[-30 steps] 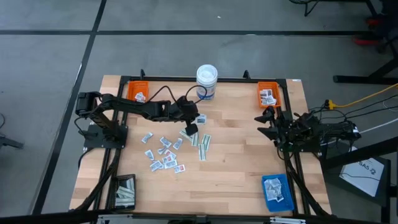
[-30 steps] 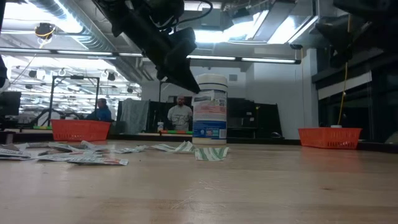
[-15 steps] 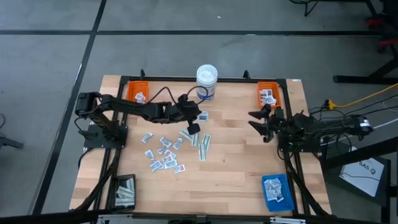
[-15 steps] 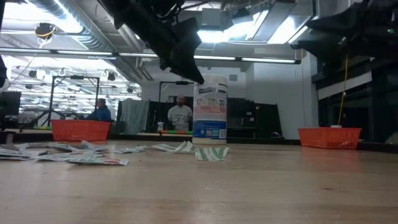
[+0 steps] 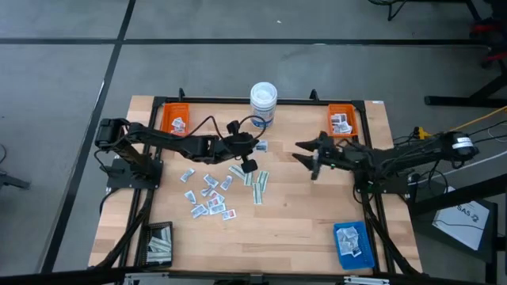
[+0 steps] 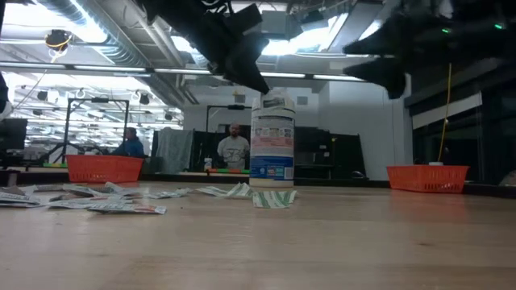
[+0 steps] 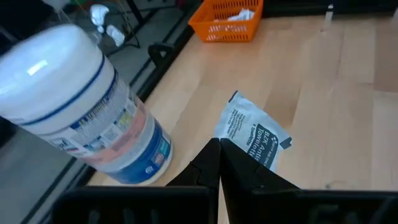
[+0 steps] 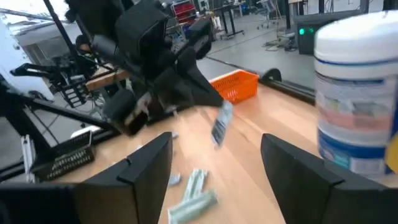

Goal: Pick & Place First Aid Supplies
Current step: Put the gray towelette pack into the right orange bin

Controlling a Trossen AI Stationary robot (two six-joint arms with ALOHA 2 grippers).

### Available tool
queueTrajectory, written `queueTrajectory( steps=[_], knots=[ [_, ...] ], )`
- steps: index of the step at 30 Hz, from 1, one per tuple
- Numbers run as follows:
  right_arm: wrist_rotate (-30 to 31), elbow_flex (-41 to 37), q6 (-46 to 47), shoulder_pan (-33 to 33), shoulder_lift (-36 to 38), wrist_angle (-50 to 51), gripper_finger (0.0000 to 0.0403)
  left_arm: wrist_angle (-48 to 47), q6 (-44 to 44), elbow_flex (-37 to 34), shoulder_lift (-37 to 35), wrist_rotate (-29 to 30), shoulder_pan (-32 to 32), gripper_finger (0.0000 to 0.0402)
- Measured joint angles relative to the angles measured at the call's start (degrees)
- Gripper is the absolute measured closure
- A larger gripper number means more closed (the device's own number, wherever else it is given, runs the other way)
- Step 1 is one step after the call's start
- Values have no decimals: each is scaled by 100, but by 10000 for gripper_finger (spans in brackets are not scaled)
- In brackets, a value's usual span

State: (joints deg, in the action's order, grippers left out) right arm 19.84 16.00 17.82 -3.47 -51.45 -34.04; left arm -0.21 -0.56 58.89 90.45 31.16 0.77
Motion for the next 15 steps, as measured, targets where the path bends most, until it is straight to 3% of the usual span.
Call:
queueTrajectory(
  steps=[8, 15],
  knots=[
    [-71, 880, 141, 295, -1471, 6, 158, 331, -369, 0, 0, 162, -240, 400],
    [-832, 1366, 287, 712, -2159, 255, 158, 605, -661, 0, 0, 525, -411, 400]
  ],
)
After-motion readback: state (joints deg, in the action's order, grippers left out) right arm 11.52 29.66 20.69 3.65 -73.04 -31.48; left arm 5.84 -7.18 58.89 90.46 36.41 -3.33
